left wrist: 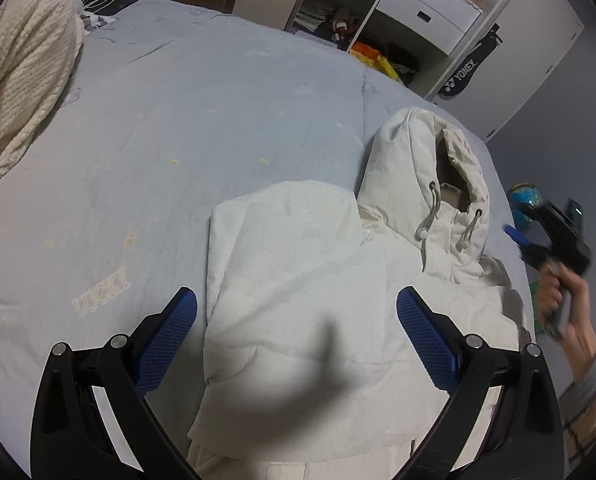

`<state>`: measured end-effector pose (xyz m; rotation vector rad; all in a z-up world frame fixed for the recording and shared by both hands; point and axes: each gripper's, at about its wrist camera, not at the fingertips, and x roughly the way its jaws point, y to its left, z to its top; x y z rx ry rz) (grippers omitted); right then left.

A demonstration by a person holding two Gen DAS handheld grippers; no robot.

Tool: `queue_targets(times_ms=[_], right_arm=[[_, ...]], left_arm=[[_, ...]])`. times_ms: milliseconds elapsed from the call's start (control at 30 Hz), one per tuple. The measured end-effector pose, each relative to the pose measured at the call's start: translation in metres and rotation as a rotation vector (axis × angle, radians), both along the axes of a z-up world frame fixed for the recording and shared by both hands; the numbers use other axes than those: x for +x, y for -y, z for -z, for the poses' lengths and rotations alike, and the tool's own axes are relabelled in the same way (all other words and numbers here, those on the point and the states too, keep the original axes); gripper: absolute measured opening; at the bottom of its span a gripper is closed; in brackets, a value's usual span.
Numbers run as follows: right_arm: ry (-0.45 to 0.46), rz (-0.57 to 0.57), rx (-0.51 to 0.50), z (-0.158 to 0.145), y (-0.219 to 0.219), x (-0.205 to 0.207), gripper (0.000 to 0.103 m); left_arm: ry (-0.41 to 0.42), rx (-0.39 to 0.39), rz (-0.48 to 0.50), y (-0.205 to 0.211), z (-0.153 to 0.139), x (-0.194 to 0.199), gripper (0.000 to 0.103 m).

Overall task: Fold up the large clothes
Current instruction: 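Grasp the jacket hood with the right gripper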

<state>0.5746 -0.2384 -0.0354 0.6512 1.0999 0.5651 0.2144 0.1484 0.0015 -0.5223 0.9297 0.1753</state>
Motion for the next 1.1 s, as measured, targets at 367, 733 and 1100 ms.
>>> queue_targets(times_ms=[367,733,1100], right_arm=[[-0.007,-0.06,-0.009,0.043,-0.043,0.091,0.063],[0.043,-0.11,0.015,0.075,-0.062,0.109,0.018],[0.346,-0.218,-0.074,-0.025,-0.071,0.031,0.013]], left_arm=[[-0.013,-0.046,0.065,0.012,0.008,0.004,0.096],[-0.03,-0.037,0.105,0.019,0.013,0.007,0.096],[0.008,-0.038,0.089,0.019,0.005,0.005,0.096]])
